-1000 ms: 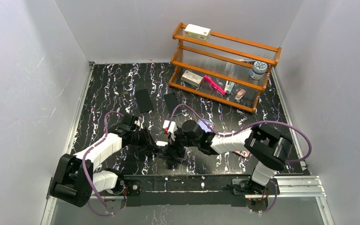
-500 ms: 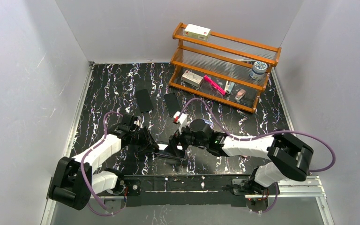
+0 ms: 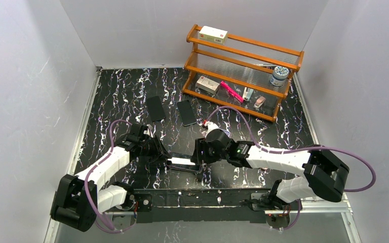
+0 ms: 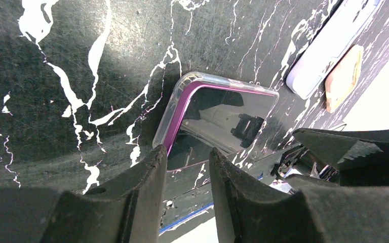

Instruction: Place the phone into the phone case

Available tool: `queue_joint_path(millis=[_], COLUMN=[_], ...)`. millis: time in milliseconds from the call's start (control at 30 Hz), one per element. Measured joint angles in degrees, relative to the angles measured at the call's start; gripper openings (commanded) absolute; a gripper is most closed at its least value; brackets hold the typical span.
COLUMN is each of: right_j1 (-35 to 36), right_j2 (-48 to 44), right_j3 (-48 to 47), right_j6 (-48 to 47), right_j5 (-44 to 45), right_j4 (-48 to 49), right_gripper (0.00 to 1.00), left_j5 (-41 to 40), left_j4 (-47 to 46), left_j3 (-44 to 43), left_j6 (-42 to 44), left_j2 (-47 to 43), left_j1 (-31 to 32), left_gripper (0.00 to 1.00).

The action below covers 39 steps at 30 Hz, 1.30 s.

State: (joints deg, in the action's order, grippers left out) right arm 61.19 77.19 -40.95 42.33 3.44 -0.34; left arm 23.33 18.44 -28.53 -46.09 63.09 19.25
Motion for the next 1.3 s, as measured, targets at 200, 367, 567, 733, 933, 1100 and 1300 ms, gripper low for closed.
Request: queue_joint_path(millis=[200,367,567,733,933,1100,1300], right_j1=[0.0,-0.04,-0.09,-0.42,-1.16,-1.84,-2.32], right_j2=[1.99,4.42,5.68,6.43,6.78,6.8,6.93], right_j3=[0.24,0.24,0.24,0.33,1.07,1.49,2.12], right_j6=[3.3,5.03,5.9,6.16,6.78,7.06,7.06], right_j5=[-0.46,-0.9,-1.79,-2.56,-3.3,-4.57,-5.2], right_j4=[-3.61,-6.03,-5.88,-5.05,-4.07,-3.76,-3.1], right_gripper=[0.59,0.54,0.49,0.44,0.41,0.38,0.35], left_j5=[0.02,-0.02,-0.09,-0.2,-0.46,-1.57,-2.36], left_j4=[0.04,0.26,0.5,0.46,-0.87,-2.64,-3.21], left_j3=[-0.02,0.0,-0.02,0.02,1.6,2.51,2.56], left_j6=[0.07,0.2,0.46,0.39,-1.33,-2.89,-3.67], left_j2=[0.07,0.09,0.59,1.64,1.79,2.34,2.58], left_j1=[0.0,0.0,0.17,0.81,2.21,3.34,3.93], left_gripper=[0.32,0.32,0.28,0.23,0.2,0.19,0.23])
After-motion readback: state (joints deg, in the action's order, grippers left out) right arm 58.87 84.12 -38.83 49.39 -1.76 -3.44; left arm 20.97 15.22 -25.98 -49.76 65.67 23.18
